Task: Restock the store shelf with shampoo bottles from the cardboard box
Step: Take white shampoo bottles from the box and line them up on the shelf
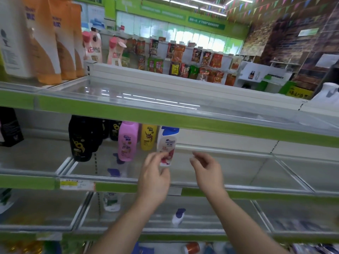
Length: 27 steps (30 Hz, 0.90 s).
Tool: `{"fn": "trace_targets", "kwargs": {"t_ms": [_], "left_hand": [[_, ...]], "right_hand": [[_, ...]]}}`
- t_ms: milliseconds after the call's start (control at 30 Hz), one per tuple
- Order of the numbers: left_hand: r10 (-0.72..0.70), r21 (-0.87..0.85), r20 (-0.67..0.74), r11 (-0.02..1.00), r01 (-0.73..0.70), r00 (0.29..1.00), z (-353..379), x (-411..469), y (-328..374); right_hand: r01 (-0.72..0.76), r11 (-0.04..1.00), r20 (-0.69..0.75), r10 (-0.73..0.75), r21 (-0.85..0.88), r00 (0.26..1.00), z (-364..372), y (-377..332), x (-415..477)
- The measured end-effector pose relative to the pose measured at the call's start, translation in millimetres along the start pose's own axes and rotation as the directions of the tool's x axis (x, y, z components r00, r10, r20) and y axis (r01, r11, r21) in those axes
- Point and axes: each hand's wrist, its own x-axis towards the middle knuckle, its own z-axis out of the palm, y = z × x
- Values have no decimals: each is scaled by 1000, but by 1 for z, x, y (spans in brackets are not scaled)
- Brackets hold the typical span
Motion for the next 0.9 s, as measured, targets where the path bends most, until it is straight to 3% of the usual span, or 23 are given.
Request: {"fn": "trace_targets", "kwargs": {"t_ms": [200, 433, 600, 900], "left_hand": [[-21, -10, 237, 1000, 24, 971, 66, -65, -29], [-222, 113, 418, 975, 193, 881, 173, -105, -69], [-371, 214, 427, 928, 306, 824, 236, -145, -81], [-621, 312, 247, 777, 546, 744, 336, -253, -123]], "right_hand": [[-217, 970, -130, 230, 109, 964, -79, 102, -54], [-443, 889, -38, 442, -115, 896, -141, 210, -74], [-569, 794, 81, 595, -213, 800, -192, 277, -87], [-586, 739, 246, 668, -334, 702, -256, 410, -114]]}}
